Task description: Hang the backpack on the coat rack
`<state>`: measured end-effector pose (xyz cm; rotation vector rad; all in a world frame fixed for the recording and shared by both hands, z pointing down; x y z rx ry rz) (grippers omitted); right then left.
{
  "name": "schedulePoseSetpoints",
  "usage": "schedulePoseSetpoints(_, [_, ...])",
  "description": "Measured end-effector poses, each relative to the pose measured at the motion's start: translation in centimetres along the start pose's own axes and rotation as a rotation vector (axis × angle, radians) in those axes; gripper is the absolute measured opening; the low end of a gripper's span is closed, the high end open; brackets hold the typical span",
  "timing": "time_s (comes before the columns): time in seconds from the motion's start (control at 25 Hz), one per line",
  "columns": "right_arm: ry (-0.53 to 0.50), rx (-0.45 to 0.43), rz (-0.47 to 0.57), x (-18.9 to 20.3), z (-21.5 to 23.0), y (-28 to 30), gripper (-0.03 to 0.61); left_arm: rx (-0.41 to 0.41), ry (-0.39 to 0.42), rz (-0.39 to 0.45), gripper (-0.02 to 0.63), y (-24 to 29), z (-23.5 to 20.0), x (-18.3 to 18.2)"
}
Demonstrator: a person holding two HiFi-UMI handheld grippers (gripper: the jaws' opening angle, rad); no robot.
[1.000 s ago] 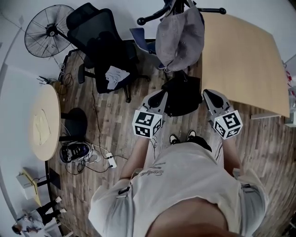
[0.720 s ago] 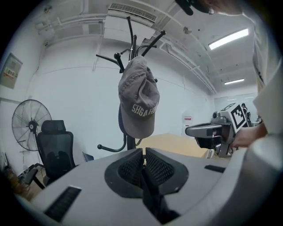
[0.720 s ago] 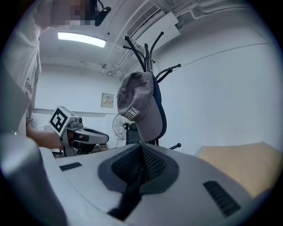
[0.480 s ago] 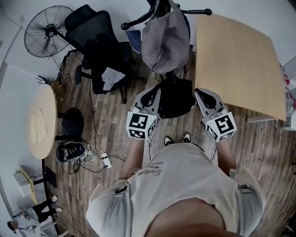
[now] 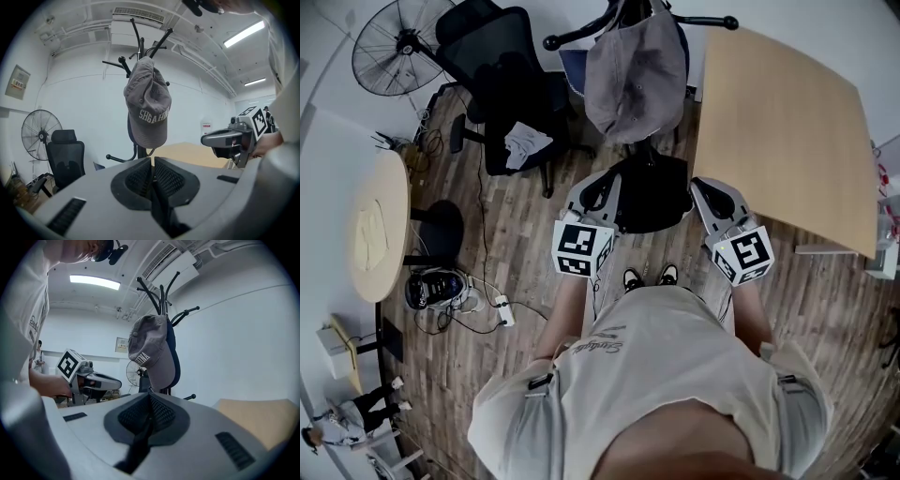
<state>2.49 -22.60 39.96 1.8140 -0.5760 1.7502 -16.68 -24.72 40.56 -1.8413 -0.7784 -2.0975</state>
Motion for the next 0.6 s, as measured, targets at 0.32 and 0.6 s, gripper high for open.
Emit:
schedulePoseSetpoints(0.32, [-0.001,0.011,-0.057,1.1,0.4,-0.7,-0.006,-0.013,-0.041,-0.008,0.031,-0.6,-0.3,1.3])
schedulePoseSetpoints(0.6, [-0.036,0.007,-0.075,1.0,-0.7,-0.1,-0.006,-0.007,-0.051,0.008,0.032,-1.4,-0.7,1.4])
Point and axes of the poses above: the fingertips, and each gripper's own axes: y forward along the fingers, z to its right, x out of its underside, the point moved 4 cm from there along -y, backward along the fingers, and after that the axes turned 2 degrees about y, right-handed, at the moved point
